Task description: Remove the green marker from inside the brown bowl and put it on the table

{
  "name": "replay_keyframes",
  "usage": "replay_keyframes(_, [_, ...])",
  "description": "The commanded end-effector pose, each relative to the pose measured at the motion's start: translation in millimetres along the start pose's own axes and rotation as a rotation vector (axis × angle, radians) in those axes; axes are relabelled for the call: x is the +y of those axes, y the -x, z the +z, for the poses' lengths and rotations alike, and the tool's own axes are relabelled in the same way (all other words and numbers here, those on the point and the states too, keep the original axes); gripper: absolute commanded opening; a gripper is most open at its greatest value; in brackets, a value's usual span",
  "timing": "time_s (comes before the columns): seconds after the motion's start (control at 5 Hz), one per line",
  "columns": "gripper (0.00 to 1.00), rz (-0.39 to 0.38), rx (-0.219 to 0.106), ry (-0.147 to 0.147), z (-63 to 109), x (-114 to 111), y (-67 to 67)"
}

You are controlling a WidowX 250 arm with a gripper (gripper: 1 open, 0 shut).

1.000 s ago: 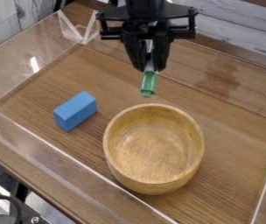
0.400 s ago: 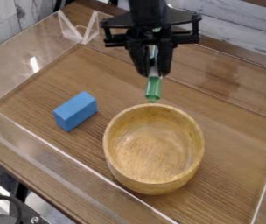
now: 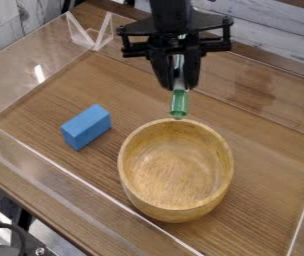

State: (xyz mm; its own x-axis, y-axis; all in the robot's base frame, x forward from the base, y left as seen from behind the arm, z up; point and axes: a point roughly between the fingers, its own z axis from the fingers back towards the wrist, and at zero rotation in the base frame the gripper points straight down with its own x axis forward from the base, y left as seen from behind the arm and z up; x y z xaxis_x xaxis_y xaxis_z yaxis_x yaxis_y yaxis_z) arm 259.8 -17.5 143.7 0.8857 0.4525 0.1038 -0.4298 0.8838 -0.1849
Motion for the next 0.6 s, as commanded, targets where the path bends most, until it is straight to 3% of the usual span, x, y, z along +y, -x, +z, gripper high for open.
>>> replay_keyframes(0.0, [0.00, 0.000, -0.021, 0.020, 5.0, -5.5, -1.8])
replay_keyframes(0.4, [0.00, 0.010, -0.015, 0.026, 6.3, -7.6, 1.7])
